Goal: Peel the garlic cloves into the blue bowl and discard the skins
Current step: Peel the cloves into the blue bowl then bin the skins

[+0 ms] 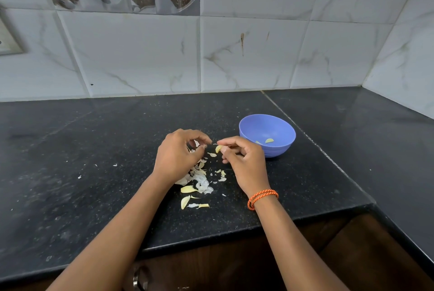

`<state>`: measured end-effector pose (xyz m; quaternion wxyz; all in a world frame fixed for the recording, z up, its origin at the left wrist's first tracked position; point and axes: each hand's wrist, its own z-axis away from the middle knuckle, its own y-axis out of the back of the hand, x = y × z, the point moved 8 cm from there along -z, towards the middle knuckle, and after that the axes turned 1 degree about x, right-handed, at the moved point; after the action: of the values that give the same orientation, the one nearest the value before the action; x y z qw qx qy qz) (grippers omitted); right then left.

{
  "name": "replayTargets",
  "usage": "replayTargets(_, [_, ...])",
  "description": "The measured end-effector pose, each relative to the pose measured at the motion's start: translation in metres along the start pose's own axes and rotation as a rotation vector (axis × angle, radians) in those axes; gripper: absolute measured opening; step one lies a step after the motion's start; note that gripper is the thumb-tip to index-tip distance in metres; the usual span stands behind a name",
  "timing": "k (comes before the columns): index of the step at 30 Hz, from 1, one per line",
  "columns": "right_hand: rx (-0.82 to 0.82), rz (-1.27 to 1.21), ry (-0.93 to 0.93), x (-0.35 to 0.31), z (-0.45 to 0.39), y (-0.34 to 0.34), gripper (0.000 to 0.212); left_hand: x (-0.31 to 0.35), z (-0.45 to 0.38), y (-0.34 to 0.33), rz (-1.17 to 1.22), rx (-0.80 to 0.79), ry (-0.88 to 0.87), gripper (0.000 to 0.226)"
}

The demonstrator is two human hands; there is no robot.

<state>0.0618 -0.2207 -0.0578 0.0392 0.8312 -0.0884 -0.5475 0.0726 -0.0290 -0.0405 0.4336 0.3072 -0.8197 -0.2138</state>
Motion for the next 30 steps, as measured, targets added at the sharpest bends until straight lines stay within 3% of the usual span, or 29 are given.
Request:
replayTargets(5, [0.004, 0.015, -0.014, 0.001, 0.0, 0.0, 0.017, -0.005, 0.0, 0.0, -0.028, 0.008, 0.046, 0.024])
replayTargets(10, [-0.009, 0.029, -0.027, 0.001, 0.001, -0.001, 0.017, -0.008, -0.001, -0.001, -0.022, -0.009, 0.089, 0.012])
replayTargets(15, [-0.02, 0.009, -0.046, 0.003, 0.001, -0.003, 0.018, -0.009, 0.0, -0.002, -0.009, -0.012, 0.108, 0.029])
replayTargets(20, [-0.019, -0.052, -0.087, 0.004, 0.002, -0.003, 0.017, -0.005, 0.002, -0.002, 0.023, -0.008, 0.076, 0.01])
replayTargets(23, [-0.03, -0.063, -0.104, 0.005, 0.003, -0.004, 0.016, -0.007, 0.001, -0.002, 0.027, -0.012, 0.085, 0.026])
replayTargets(30, [-0.065, -0.046, -0.046, -0.002, 0.002, -0.005, 0.017, 0.006, 0.003, -0.018, 0.211, -0.178, 0.021, 0.01])
